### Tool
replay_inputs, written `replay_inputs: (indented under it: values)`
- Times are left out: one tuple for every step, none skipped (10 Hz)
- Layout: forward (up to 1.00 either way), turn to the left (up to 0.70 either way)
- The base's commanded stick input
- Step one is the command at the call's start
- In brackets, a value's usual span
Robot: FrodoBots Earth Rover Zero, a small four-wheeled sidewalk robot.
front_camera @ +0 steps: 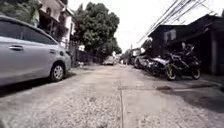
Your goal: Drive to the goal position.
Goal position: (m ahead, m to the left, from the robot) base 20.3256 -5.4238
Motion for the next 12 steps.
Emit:
replay_inputs:
  values:
    - [1.0, -0.27]
    - [1.0, 0.0]
    - [1.0, 0.0]
    - [1.0, 0.0]
    - [1.0, 0.0]
    - [1.0, 0.0]
    - [1.0, 0.0]
    - [1.0, 0.0]
    - [1.0, 0.0]
    - [1.0, 0.0]
    - [1.0, 0.0]
    - [1.0, 0.0]
